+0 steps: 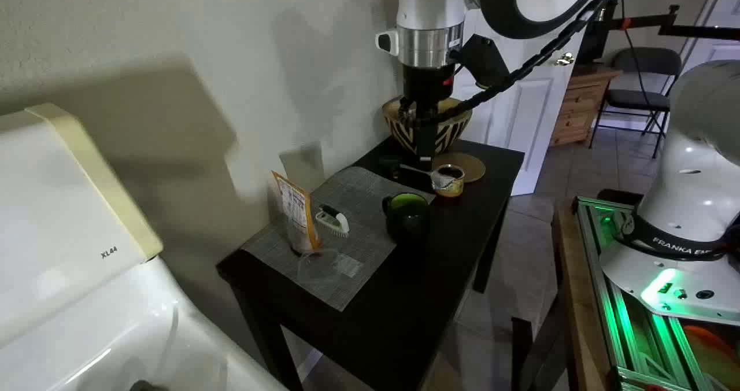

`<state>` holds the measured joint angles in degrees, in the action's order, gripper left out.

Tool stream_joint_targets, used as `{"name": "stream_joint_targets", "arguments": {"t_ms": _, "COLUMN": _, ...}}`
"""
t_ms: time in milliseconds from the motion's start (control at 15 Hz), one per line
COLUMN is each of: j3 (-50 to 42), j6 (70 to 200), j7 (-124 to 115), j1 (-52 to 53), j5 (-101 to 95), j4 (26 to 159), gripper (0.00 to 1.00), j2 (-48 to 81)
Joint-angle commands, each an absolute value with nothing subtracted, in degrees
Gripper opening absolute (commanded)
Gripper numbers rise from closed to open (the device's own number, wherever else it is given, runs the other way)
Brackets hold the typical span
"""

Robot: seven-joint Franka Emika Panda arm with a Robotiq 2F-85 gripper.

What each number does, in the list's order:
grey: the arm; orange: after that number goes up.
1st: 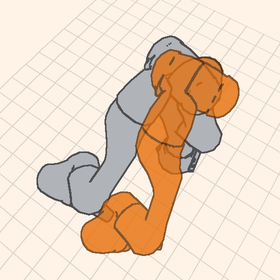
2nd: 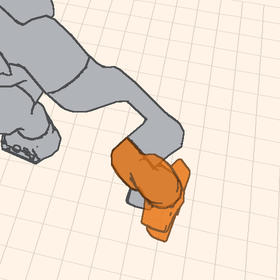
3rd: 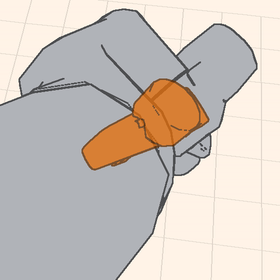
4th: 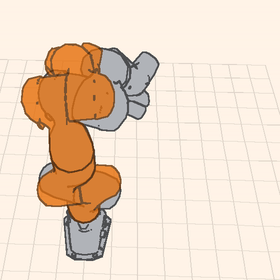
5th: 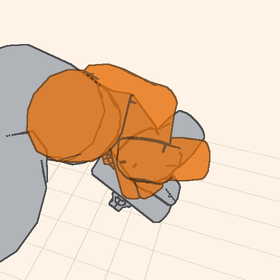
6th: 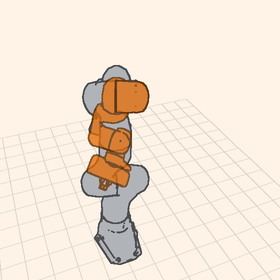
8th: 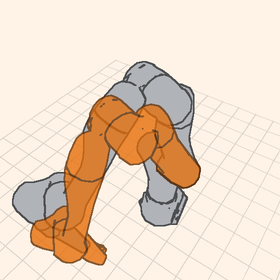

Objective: Lift the spoon from the table and put it in the black mug

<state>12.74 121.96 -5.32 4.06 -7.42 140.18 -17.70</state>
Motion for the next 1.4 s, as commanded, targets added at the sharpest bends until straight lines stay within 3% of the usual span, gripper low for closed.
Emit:
{"name": "stream_joint_targets", "arguments": {"t_ms": 0, "j3": 11.61, "j6": 121.81, "j7": -5.65, "j1": 5.26, "j5": -7.83, "j4": 140.09, "gripper": 1.00, "j2": -17.61}}
{"name": "stream_joint_targets", "arguments": {"t_ms": 267, "j3": 11.61, "j6": 121.81, "j7": -5.65, "j1": 5.26, "j5": -7.83, "j4": 140.09, "gripper": 1.00, "j2": -17.61}}
{"name": "stream_joint_targets", "arguments": {"t_ms": 1333, "j3": -3.40, "j6": 124.09, "j7": -16.23, "j1": -8.02, "j5": -10.79, "j4": 139.69, "gripper": 1.00, "j2": -6.12}}
